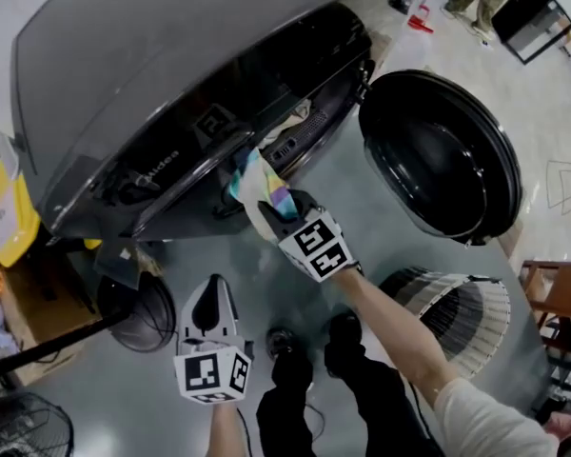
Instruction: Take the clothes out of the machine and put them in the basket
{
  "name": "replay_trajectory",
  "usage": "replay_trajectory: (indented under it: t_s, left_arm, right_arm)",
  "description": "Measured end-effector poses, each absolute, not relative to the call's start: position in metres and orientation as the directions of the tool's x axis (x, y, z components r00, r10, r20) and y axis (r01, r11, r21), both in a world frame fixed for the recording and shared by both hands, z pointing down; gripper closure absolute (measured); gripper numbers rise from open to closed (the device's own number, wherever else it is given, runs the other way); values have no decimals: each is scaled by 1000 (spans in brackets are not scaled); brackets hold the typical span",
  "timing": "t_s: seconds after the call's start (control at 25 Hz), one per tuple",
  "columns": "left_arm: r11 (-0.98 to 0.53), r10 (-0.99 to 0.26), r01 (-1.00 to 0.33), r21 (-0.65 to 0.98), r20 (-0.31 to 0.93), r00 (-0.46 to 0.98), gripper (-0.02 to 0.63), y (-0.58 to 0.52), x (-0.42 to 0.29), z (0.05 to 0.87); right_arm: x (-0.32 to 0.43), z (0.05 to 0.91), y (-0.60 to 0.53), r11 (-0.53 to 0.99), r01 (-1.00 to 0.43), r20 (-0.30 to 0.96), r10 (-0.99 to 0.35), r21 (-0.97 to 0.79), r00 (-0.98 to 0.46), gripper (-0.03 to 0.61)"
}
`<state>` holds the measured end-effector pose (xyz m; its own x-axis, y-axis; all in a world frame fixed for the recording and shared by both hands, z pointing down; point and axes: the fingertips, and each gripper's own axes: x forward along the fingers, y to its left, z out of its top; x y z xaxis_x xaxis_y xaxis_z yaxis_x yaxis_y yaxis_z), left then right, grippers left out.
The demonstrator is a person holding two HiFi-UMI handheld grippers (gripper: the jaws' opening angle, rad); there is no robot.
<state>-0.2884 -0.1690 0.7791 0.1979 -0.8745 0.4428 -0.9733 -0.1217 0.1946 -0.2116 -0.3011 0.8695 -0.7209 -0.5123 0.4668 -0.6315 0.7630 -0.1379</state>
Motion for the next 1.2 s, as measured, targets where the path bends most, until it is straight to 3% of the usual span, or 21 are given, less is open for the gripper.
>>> replay_trajectory:
  t_s: [0.56,0.96,1.2]
  left_arm:
    - [-222,-860,-953,205,419,291,595,-179,-214,661]
    - [-251,-880,-950,188,364,305,595,-180,-179,530]
    - [-291,-885,-939,183,321,337,595,-169,-154,456]
  right_arm:
    - [-121,697,-236,688,-706,353,-626,-168,-695,514]
    - [-71,516,-205,671,-729,240,-692,-134,-681,514]
    - [-19,413,-179,592,-798,167,-780,-114,-603,514]
